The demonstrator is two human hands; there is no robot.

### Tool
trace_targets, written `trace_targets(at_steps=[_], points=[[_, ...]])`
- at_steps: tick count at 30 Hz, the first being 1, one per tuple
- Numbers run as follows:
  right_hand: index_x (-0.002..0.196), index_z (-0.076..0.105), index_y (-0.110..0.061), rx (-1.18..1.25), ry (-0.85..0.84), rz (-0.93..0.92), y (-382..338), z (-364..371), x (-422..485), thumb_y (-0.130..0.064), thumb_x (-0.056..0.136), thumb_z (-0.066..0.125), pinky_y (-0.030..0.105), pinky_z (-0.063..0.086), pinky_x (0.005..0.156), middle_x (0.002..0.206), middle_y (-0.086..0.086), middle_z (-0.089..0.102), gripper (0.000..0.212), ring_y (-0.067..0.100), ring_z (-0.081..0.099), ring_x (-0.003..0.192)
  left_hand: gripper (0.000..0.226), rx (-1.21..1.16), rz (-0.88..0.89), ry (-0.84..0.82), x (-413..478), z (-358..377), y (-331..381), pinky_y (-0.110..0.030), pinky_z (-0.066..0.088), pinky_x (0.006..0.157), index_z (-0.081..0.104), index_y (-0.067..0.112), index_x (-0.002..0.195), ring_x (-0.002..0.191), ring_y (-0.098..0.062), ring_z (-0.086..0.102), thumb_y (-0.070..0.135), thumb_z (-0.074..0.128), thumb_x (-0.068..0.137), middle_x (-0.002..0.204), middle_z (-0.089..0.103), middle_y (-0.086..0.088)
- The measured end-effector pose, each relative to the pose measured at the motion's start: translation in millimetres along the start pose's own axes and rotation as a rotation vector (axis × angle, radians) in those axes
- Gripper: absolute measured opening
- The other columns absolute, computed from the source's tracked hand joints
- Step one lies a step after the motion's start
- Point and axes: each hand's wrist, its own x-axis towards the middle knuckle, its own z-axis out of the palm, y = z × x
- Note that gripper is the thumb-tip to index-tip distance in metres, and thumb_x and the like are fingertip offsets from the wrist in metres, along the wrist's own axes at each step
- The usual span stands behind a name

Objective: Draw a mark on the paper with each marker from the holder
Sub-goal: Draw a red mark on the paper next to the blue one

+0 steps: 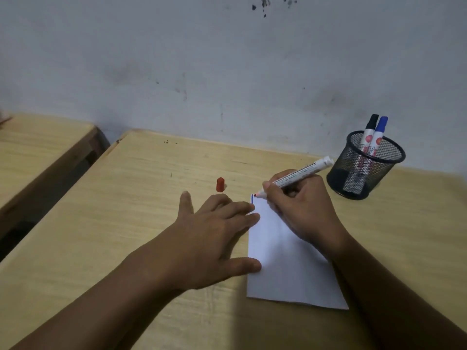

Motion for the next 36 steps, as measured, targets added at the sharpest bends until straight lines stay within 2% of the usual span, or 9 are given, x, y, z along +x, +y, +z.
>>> trace_targets(at_steps=[3, 6, 12, 18, 26, 36], points=[[0.08, 0.073, -0.012, 0.002, -0.003, 0.001, -1.0, 0.0, 0.6, -0.023, 0.094, 0.067, 0.03, 0.054, 0.056, 0.069, 0.007, 0.069, 0.019, 0.021, 0.065, 0.062, 0.08, -0.019, 0.023, 0.012, 0.7, 0.3, -2.0, -0.07, 0.011, 0.112, 0.019, 0.044, 0.151, 0.144, -0.003, 0.002, 0.079, 0.039, 0.082, 0.159, 0.015, 0.024], [0.08, 0.073, -0.012, -0.01, -0.012, 0.001, -1.6, 0.5, 0.2, -0.024, 0.094, 0.067, 0.022, 0.05, 0.056, 0.068, 0.003, 0.068, 0.019, 0.011, 0.063, 0.061, 0.081, -0.026, 0.018, 0.012, 0.5, 1.1, -2.6, -0.071, 0.012, 0.111, 0.02, 0.043, 0.151, 0.144, -0.003, 0.003, 0.079, 0.039, 0.081, 0.158, 0.017, 0.023], [0.083, 0.072, -0.014, -0.026, -0.024, 0.026, -3.1, 1.8, -1.0, -0.025, 0.095, 0.066, 0.015, 0.047, 0.056, 0.07, -0.001, 0.068, 0.018, 0.006, 0.063, 0.063, 0.08, -0.023, 0.013, 0.008, 1.0, -0.9, -0.9, -0.071, 0.013, 0.111, 0.021, 0.043, 0.151, 0.144, -0.005, 0.004, 0.078, 0.039, 0.081, 0.158, 0.018, 0.022], [0.082, 0.071, -0.015, -0.047, -0.018, 0.02, -5.4, 1.9, -1.8, -0.025, 0.096, 0.065, 0.016, 0.048, 0.056, 0.071, 0.001, 0.068, 0.019, 0.007, 0.063, 0.064, 0.079, -0.033, 0.003, 0.002, 0.8, -1.2, -0.3, -0.071, 0.012, 0.111, 0.021, 0.042, 0.151, 0.145, -0.005, 0.005, 0.077, 0.04, 0.082, 0.158, 0.019, 0.022], [0.076, 0.07, -0.016, -0.031, -0.038, 0.036, -6.0, 1.3, -0.6, -0.021, 0.093, 0.067, 0.024, 0.05, 0.056, 0.067, 0.001, 0.066, 0.018, 0.012, 0.063, 0.061, 0.08, -0.033, 0.005, 0.009, 1.6, 0.4, -0.8, -0.072, 0.011, 0.111, 0.022, 0.042, 0.151, 0.144, -0.004, 0.005, 0.078, 0.039, 0.082, 0.158, 0.019, 0.022], [0.081, 0.072, -0.012, -0.005, -0.053, 0.03, -3.2, 0.8, -1.1, -0.017, 0.091, 0.069, 0.019, 0.051, 0.057, 0.07, 0.002, 0.069, 0.012, 0.011, 0.067, 0.062, 0.078, -0.022, 0.016, 0.027, 1.3, 0.5, -2.2, -0.071, 0.015, 0.11, 0.023, 0.042, 0.15, 0.144, -0.006, 0.007, 0.078, 0.039, 0.082, 0.158, 0.02, 0.021]])
